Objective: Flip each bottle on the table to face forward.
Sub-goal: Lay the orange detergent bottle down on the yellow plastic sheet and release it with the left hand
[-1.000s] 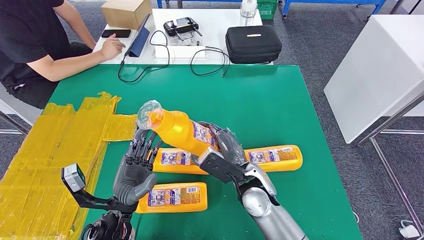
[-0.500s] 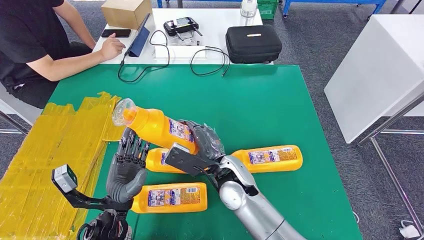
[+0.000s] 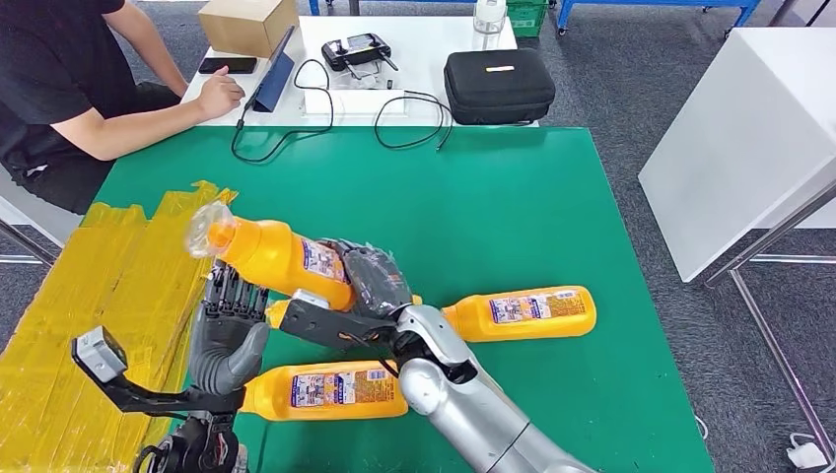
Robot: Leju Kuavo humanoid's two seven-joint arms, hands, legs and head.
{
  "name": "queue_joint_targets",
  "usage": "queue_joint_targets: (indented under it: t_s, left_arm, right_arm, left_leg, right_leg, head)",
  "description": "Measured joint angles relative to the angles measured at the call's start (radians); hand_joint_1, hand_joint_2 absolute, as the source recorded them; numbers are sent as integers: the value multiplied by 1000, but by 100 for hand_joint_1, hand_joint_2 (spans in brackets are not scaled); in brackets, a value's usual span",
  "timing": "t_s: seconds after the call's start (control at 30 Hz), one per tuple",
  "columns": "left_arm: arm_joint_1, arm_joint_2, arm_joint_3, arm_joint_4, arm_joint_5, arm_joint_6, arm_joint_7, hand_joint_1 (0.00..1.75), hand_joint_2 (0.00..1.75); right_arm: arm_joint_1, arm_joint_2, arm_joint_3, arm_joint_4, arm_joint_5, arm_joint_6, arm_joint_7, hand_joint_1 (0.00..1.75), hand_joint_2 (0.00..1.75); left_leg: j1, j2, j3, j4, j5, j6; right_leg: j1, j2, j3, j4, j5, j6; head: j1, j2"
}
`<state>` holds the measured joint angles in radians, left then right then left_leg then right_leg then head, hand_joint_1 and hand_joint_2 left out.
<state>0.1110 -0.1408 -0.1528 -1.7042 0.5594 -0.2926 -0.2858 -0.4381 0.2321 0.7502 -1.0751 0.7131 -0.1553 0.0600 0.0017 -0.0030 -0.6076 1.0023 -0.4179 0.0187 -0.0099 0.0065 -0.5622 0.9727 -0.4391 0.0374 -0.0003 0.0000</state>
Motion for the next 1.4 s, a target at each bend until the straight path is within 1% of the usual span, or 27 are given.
queue_joint_targets:
  t_s: [0.2,0.33,0.6,0.63,0.73,0.77,1.07,1.4]
  left_arm:
    - [26,0,40,-39,0,18,5,0,175]
    - [43,0,59,-64,0,19,7,0,175]
    - [67,0,68,-95,-5,16,8,0,175]
    - [69,0,70,-98,-6,15,9,3,175]
    - [76,0,74,-104,0,2,16,134,175]
    - [78,0,75,-106,4,-6,19,175,175]
    - [80,4,78,-110,19,-31,23,175,175]
    - [97,9,80,-110,18,-85,14,175,175]
  right_arm:
    - [1,6,106,-5,36,26,-2,175,175]
    - [-5,-8,165,-32,34,45,2,175,175]
    - [-9,-38,217,-82,32,53,17,175,175]
    - [-11,-41,223,-87,33,55,20,175,175]
    - [-19,-47,236,-101,32,62,30,175,175]
    - [-21,-49,239,-104,30,64,32,175,175]
    - [-25,-50,244,-110,17,69,36,175,175]
    - [9,-62,228,-138,24,71,31,175,175]
  left_leg:
    - [0,0,-1,0,0,0]
    - [0,0,-1,0,0,0]
    - [0,0,-1,0,0,0]
    - [0,0,-1,0,0,0]
    - [0,0,-1,0,0,0]
    - [0,0,-1,0,0,0]
    - [0,0,-1,0,0,0]
    - [0,0,-1,0,0,0]
  right_leg:
    - [0,0,-1,0,0,0]
    - [0,0,-1,0,0,0]
    - [-1,0,-1,0,0,0]
    - [0,0,-1,0,0,0]
    - [0,0,-1,0,0,0]
    - [0,0,-1,0,0,0]
    - [0,0,-1,0,0,0]
    - [0,0,-1,0,0,0]
  head:
    - [0,0]
    - [0,0]
    - [0,0]
    - [0,0]
    - [0,0]
    - [0,0]
    - [0,0]
    - [0,0]
